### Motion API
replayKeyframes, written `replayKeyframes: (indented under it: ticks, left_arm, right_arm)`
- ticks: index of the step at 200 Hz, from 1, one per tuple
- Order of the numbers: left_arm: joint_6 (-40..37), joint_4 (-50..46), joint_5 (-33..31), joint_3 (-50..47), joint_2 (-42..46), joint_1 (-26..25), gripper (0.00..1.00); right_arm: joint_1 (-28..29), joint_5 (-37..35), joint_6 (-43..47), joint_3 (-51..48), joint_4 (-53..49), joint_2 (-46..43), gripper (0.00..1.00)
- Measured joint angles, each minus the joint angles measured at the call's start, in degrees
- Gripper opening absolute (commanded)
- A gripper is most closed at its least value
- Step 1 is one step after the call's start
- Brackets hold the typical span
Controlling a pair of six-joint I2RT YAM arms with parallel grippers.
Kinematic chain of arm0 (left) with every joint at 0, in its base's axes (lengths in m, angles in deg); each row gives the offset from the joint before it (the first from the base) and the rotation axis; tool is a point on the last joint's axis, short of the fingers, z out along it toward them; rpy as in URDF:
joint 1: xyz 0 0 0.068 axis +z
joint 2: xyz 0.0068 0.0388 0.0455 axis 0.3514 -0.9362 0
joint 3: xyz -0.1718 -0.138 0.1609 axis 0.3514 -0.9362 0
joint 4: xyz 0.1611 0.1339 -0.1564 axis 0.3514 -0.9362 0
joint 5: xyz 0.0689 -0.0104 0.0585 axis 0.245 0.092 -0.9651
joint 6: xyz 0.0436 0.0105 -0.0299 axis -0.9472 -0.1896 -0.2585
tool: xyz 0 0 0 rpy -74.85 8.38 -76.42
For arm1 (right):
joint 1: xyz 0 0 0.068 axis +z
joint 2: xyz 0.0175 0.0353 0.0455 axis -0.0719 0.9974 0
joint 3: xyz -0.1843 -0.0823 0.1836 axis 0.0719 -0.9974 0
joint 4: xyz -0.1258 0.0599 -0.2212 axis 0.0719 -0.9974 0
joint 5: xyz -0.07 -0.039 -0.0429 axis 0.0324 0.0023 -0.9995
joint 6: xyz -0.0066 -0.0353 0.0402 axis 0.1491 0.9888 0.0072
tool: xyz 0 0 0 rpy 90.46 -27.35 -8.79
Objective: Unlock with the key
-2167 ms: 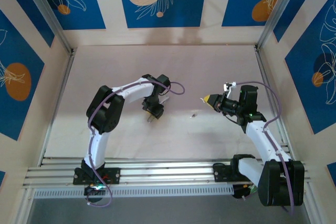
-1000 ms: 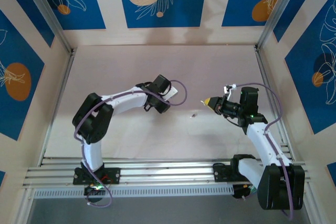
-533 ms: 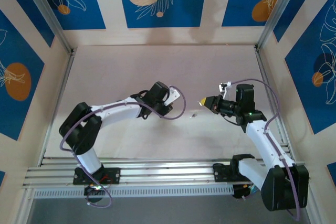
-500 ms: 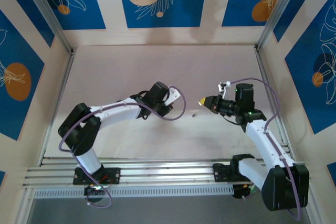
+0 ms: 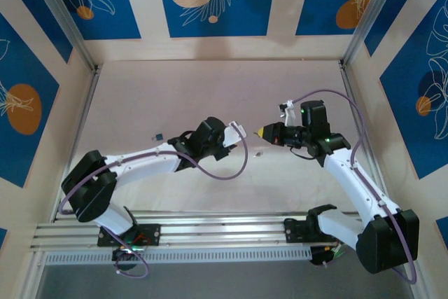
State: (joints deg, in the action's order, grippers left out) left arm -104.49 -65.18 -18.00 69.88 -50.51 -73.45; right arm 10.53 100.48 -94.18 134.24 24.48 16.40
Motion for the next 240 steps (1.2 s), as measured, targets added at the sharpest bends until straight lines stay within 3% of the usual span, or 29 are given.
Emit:
replayKeyframes:
  ticks: [94, 240]
  left_arm:
    - [-4.3, 3.3, -1.1, -1.1, 0.3, -3.9, 0.30]
    - [-5.2, 3.2, -1.6, -0.5, -0.3, -4.0, 0.29]
  right_arm:
    - [1.4, -0.2, 2.4, 0.2, -1.6, 1.3, 0.00]
    - [4.9, -2.4, 3.3, 0.2, -1.0, 2.1, 0.00]
